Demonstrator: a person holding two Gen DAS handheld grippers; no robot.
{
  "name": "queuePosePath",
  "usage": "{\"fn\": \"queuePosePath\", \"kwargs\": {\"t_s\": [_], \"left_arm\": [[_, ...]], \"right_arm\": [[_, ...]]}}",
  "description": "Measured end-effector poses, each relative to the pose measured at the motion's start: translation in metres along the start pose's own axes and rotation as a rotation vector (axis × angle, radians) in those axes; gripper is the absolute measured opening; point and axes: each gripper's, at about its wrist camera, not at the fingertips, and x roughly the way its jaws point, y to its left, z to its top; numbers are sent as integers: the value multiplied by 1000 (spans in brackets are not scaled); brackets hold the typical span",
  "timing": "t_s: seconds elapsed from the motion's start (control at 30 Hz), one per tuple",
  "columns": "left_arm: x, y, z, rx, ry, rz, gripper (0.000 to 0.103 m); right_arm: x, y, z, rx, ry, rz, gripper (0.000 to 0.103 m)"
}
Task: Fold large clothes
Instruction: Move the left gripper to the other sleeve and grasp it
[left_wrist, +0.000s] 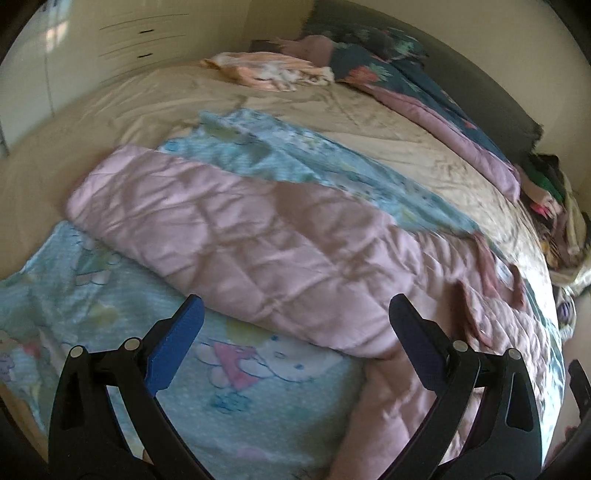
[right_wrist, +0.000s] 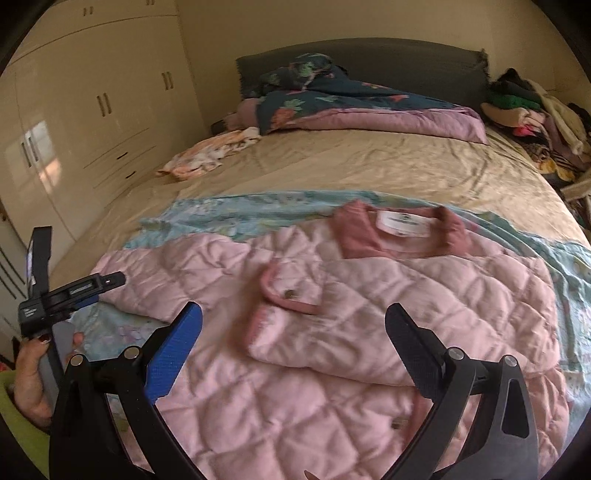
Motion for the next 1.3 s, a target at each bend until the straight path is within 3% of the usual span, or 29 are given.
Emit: {"fn": "queuePosePath", "kwargs": {"t_s": [0.4, 0.73, 1.0, 1.3], "left_arm": [[20, 61, 17, -162, 27, 60, 94], [47, 99, 26, -255, 64, 115, 94], [81, 138, 35, -371, 79, 154, 94], [94, 180, 45, -517, -22, 104, 94]], "right_arm": [[37, 74, 12, -93, 34, 63, 99], [61, 113, 9, -160, 73, 93, 99], [70, 109, 0, -161, 91, 97, 99], [73, 80, -4, -138, 100, 58, 99]]}}
